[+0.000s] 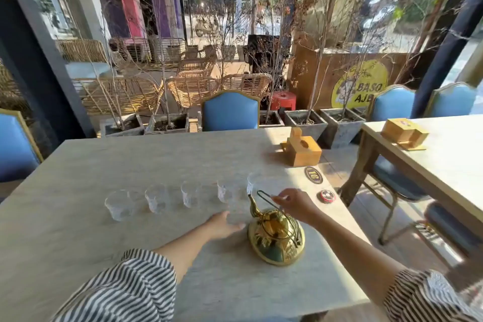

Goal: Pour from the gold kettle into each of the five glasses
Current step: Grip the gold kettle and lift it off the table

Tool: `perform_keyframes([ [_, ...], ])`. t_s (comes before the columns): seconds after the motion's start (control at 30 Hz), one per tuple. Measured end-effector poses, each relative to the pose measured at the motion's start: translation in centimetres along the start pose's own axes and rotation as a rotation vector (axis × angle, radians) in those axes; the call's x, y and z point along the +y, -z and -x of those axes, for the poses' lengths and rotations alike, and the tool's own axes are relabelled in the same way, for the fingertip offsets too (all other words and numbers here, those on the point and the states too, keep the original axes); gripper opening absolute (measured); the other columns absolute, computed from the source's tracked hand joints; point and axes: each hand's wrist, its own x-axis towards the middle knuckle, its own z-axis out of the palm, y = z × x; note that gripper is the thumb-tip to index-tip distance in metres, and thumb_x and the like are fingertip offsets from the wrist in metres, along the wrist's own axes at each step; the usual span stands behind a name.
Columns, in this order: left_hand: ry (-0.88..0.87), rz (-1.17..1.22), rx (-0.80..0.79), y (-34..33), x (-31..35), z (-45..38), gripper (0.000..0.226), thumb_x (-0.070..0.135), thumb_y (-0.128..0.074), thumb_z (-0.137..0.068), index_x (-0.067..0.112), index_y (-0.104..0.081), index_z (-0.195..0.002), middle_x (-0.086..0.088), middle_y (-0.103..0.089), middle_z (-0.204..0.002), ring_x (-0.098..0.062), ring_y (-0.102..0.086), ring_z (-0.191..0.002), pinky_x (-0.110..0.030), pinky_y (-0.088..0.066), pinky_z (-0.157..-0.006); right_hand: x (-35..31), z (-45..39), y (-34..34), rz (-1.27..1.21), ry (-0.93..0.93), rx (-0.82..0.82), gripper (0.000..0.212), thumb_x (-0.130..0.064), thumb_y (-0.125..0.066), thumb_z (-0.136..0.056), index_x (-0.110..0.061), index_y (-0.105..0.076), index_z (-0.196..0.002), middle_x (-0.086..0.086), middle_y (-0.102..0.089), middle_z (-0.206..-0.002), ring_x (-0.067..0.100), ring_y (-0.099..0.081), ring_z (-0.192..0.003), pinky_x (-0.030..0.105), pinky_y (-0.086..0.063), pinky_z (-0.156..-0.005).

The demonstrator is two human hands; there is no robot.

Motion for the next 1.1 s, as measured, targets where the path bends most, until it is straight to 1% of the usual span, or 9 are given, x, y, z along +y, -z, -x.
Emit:
perform_keyframes([
  [0.07, 0.038, 0.142, -0.035, -1.6, 0.0, -0.2, 0.096, 0.069, -0.060, -0.081, 0.010, -0.034, -0.153, -0.010, -0.047, -0.151, -0.020, -0.061, -0.112, -0.025, -0.047, -0.096, 0.7, 0.5, -0.5, -0.009, -0.031, -0.044, 0.040, -0.048, -0.056, -0.091, -0.011, -0.067, -0.080, 0.002, -0.068, -0.069, 0.015, -0.064, -0.060, 0.021, -0.049, -0.053],
  [0.13, 0.106, 0.266, -0.045, -3.7, 0.0, -0.3, 0.097, 0.074, -0.052, -0.083, 0.011, -0.034, -0.153, -0.008, -0.041, -0.156, -0.024, -0.051, -0.131, -0.032, -0.044, -0.106, 1.5, 1.1, -1.3, -0.062, -0.053, -0.081, 0.045, -0.050, -0.053, -0.093, -0.012, -0.062, -0.071, -0.003, -0.062, -0.056, 0.006, -0.057, -0.043, 0.013, -0.042, -0.043],
  [0.27, 0.252, 0.614, -0.126, -6.6, 2.0, -0.8, 0.101, 0.079, -0.047, -0.080, 0.014, -0.025, -0.155, -0.007, -0.028, -0.162, -0.030, -0.034, -0.144, -0.051, -0.039, -0.110, 2.2, 1.7, -1.6, -0.256, -0.046, -0.067, 0.048, -0.046, -0.052, -0.094, -0.016, -0.052, -0.056, -0.006, -0.052, -0.046, 0.001, -0.047, -0.035, 0.014, -0.040, -0.044],
  [0.47, 0.354, 0.926, -0.097, -8.6, 3.8, -1.6, 0.114, 0.078, -0.063, -0.070, 0.018, -0.016, -0.155, -0.011, -0.032, -0.159, -0.035, -0.038, -0.141, -0.059, -0.041, -0.108, 2.6, 1.0, -1.5, -0.406, -0.084, -0.115, 0.049, -0.044, -0.054, -0.094, -0.016, -0.052, -0.053, -0.007, -0.047, -0.042, 0.006, -0.041, -0.034, 0.016, -0.038, -0.043],
  [0.6, 0.363, 0.947, -0.026, -9.3, 4.2, -2.1, 0.123, 0.071, -0.077, -0.063, 0.008, -0.020, -0.152, -0.016, -0.041, -0.150, -0.036, -0.046, -0.133, -0.053, -0.048, -0.097, 2.9, 0.8, -2.2, -0.436, -0.047, -0.045, 0.051, -0.040, -0.057, -0.094, -0.014, -0.051, -0.050, -0.006, -0.045, -0.040, 0.008, -0.036, -0.032, 0.018, -0.033, -0.041],
  [0.8, 0.361, 0.990, -0.004, -9.0, 5.5, -3.1, 0.115, 0.067, -0.082, -0.058, 0.006, -0.035, -0.142, -0.017, -0.055, -0.134, -0.034, -0.055, -0.119, -0.047, -0.054, -0.090, 2.4, -0.4, -1.4, -0.480, -0.043, 0.044, 0.049, -0.041, -0.058, -0.092, -0.009, -0.052, -0.055, -0.003, -0.040, -0.042, 0.008, -0.031, -0.034, 0.019, -0.027, -0.041],
  [0.93, 0.308, 0.985, -0.029, -7.5, 7.5, -4.0, 0.125, 0.081, -0.081, -0.035, 0.009, -0.046, -0.132, -0.013, -0.064, -0.119, -0.028, -0.063, -0.105, -0.046, -0.059, -0.087, 1.1, -2.0, 1.2, -0.443, -0.021, 0.010, 0.044, -0.033, -0.057, -0.095, -0.007, -0.055, -0.060, 0.001, -0.042, -0.046, 0.013, -0.034, -0.038, 0.022, -0.030, -0.044],
  [1.03, 0.247, 0.976, -0.083, -6.0, 9.1, -4.6, 0.102, 0.079, -0.077, -0.048, 0.008, -0.058, -0.118, -0.010, -0.069, -0.105, -0.021, -0.065, -0.090, -0.033, -0.058, -0.067, -0.1, -3.8, 3.0, -0.444, -0.056, -0.034, 0.039, -0.029, -0.055, -0.096, -0.007, -0.056, -0.065, -0.004, -0.043, -0.043, 0.013, -0.037, -0.039, 0.020, -0.032, -0.040],
  [1.1, 0.260, 0.973, -0.112, -5.3, 9.9, -5.5, 0.096, 0.078, -0.074, -0.057, 0.008, -0.058, -0.122, -0.011, -0.069, -0.111, -0.021, -0.064, -0.090, -0.030, -0.054, -0.061, -0.8, -5.1, 3.9, -0.426, -0.090, -0.043, 0.040, -0.028, -0.055, -0.097, -0.008, -0.054, -0.063, -0.003, -0.042, -0.043, 0.012, -0.037, -0.036, 0.020, -0.033, -0.037],
])
